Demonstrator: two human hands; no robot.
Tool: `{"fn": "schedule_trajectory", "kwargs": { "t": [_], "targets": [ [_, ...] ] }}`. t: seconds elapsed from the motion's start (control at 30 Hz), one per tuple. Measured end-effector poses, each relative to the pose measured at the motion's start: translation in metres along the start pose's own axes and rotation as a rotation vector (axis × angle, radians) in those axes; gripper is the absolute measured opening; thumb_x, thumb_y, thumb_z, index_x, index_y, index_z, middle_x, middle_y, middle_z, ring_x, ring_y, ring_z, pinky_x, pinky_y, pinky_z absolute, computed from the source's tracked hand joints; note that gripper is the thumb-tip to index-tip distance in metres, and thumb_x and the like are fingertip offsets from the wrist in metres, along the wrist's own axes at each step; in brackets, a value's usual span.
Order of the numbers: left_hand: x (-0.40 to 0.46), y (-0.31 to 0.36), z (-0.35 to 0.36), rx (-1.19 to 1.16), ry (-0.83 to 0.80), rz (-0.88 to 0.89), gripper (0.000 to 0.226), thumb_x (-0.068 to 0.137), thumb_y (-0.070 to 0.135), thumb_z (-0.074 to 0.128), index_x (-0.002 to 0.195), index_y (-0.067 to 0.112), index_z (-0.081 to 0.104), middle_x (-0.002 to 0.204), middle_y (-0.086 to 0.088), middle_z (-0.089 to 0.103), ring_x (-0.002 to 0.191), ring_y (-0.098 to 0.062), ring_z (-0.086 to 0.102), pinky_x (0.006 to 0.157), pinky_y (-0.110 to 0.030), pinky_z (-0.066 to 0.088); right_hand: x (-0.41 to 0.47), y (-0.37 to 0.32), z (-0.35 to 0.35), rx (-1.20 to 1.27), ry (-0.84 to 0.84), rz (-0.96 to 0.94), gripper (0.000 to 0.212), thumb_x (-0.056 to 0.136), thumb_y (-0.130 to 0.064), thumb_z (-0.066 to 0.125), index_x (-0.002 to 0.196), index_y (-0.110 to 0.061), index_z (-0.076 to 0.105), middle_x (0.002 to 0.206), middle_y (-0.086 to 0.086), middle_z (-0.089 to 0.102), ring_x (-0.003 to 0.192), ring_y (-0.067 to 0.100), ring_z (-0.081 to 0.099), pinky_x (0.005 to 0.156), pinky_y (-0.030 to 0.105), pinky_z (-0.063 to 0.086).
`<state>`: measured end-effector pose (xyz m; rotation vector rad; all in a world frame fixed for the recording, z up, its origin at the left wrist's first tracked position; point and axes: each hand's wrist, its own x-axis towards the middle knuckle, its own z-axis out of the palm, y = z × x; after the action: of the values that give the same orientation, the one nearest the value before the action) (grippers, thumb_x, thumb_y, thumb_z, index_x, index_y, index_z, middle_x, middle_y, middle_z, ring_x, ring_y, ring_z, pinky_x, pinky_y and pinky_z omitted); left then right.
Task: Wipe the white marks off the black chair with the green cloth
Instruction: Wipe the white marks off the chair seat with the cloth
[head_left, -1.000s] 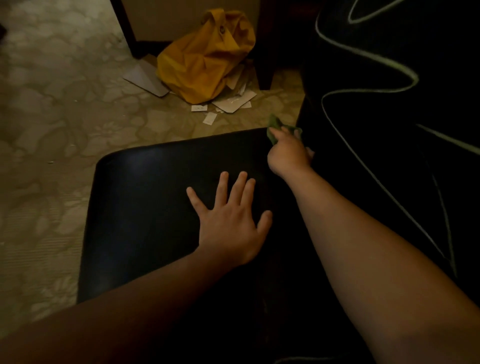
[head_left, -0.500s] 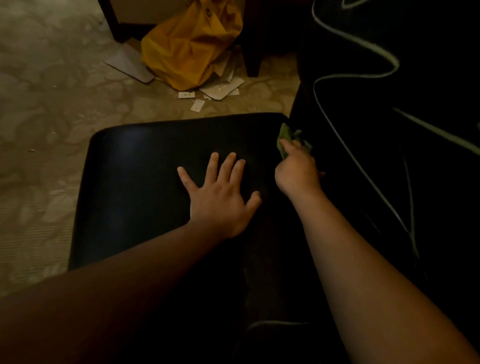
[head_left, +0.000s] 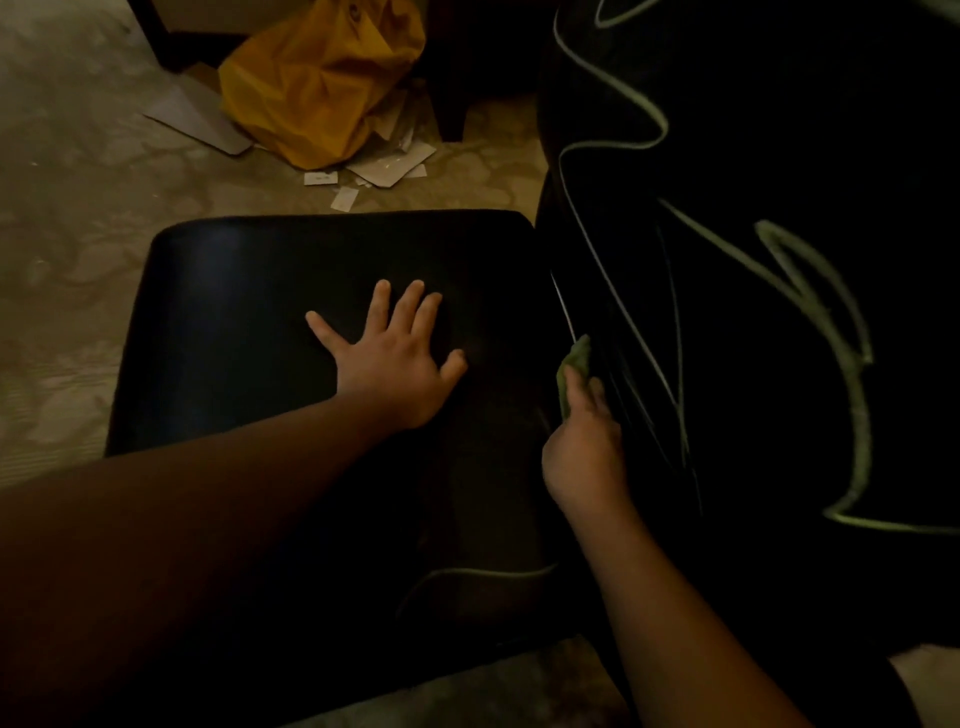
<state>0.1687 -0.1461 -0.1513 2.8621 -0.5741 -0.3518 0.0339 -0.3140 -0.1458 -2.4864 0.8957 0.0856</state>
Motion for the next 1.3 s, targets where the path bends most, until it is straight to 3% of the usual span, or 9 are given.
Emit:
{"fn": "schedule_trajectory", "kwargs": {
  "t": [0.13, 0.27, 0.37, 0.47, 0.6, 0.7, 0.87, 1.0, 1.3],
  "targets": [
    [-0.002, 0.02, -0.003, -0.015, -0.095, -0.012, 0.074, 0.102, 0.063, 0.026, 0.164, 0.034, -0.002, 0.173, 0.008, -0.014, 0.156, -0.03, -0.023, 0.103, -0.088, -0.011, -0.017, 0.012, -0.001, 0.022, -0.041, -0.026, 0.079, 0.092, 0.001, 0.044, 0.158, -0.034, 0.017, 0.168, 0.004, 0.012, 0.151, 0.029, 0.022, 0.12, 0.051, 0.029],
    [-0.031, 0.064, 0.018, -0.016, -0.079, 0.295, 0.064, 0.106, 0.048, 0.028, 0.165, 0.034, 0.007, 0.174, 0.006, -0.005, 0.157, -0.03, -0.018, 0.113, -0.073, -0.015, -0.011, 0.005, -0.002, 0.093, -0.005, -0.018, 0.072, 0.094, 0.003, 0.038, 0.156, -0.031, 0.027, 0.167, 0.002, 0.017, 0.152, 0.027, 0.021, 0.122, 0.047, 0.023],
    [-0.046, 0.084, 0.036, -0.003, -0.069, 0.344, 0.064, 0.108, 0.049, 0.023, 0.166, 0.029, 0.004, 0.174, 0.004, -0.005, 0.157, -0.029, -0.019, 0.119, -0.063, -0.018, -0.001, -0.002, -0.007, 0.23, -0.026, -0.06, 0.051, 0.104, -0.016, 0.039, 0.154, -0.027, 0.036, 0.162, 0.0, 0.029, 0.149, 0.022, 0.027, 0.12, 0.034, 0.021],
    [-0.044, 0.085, 0.038, -0.006, -0.078, 0.293, 0.065, 0.107, 0.055, 0.019, 0.166, 0.031, 0.003, 0.174, 0.007, -0.007, 0.157, -0.028, -0.02, 0.12, -0.064, -0.018, 0.005, -0.001, -0.013, 0.197, -0.061, -0.117, 0.049, 0.105, -0.041, 0.042, 0.152, -0.031, 0.038, 0.16, -0.007, 0.034, 0.147, 0.018, 0.03, 0.116, 0.033, 0.022],
    [-0.041, 0.09, 0.041, 0.026, -0.106, 0.235, 0.068, 0.104, 0.059, 0.016, 0.165, 0.034, -0.002, 0.173, 0.009, -0.013, 0.157, -0.027, -0.023, 0.113, -0.072, -0.021, -0.003, 0.01, -0.027, 0.064, -0.131, -0.152, 0.058, 0.098, -0.011, 0.048, 0.154, -0.017, 0.035, 0.156, 0.017, 0.035, 0.14, 0.037, 0.037, 0.114, 0.046, 0.034],
    [-0.042, 0.093, 0.04, 0.055, -0.102, 0.217, 0.068, 0.104, 0.058, 0.017, 0.164, 0.033, -0.003, 0.173, 0.008, -0.014, 0.157, -0.028, -0.022, 0.111, -0.078, -0.017, -0.017, 0.019, -0.029, -0.019, -0.185, -0.043, 0.071, 0.095, 0.001, 0.041, 0.158, -0.024, 0.021, 0.166, 0.012, 0.015, 0.151, 0.033, 0.019, 0.121, 0.048, 0.024],
    [-0.048, 0.096, 0.041, 0.083, -0.104, 0.209, 0.066, 0.105, 0.055, 0.016, 0.164, 0.033, -0.007, 0.172, 0.008, -0.017, 0.156, -0.028, -0.024, 0.103, -0.085, -0.015, -0.041, 0.037, -0.024, -0.021, -0.238, -0.059, 0.074, 0.095, -0.002, 0.046, 0.159, -0.024, 0.017, 0.164, 0.015, 0.015, 0.149, 0.037, 0.023, 0.118, 0.049, 0.029],
    [-0.047, 0.095, 0.041, 0.07, -0.11, 0.213, 0.065, 0.105, 0.055, 0.015, 0.163, 0.034, -0.007, 0.172, 0.009, -0.016, 0.156, -0.028, -0.025, 0.1, -0.087, -0.014, -0.07, 0.041, -0.029, -0.34, -0.209, -0.05, 0.09, 0.094, -0.006, 0.052, 0.159, -0.03, -0.005, 0.168, 0.005, -0.005, 0.154, 0.028, 0.005, 0.12, 0.05, 0.026],
    [-0.047, 0.094, 0.034, 0.033, -0.17, 0.217, 0.065, 0.106, 0.055, 0.017, 0.164, 0.035, -0.006, 0.172, 0.009, -0.018, 0.155, -0.028, -0.027, 0.104, -0.087, -0.013, -0.114, 0.058, -0.034, -0.318, -0.16, -0.036, 0.088, 0.094, -0.005, 0.054, 0.16, -0.027, 0.0, 0.168, 0.008, 0.005, 0.146, 0.027, 0.033, 0.111, 0.04, 0.043]
  ]
}}
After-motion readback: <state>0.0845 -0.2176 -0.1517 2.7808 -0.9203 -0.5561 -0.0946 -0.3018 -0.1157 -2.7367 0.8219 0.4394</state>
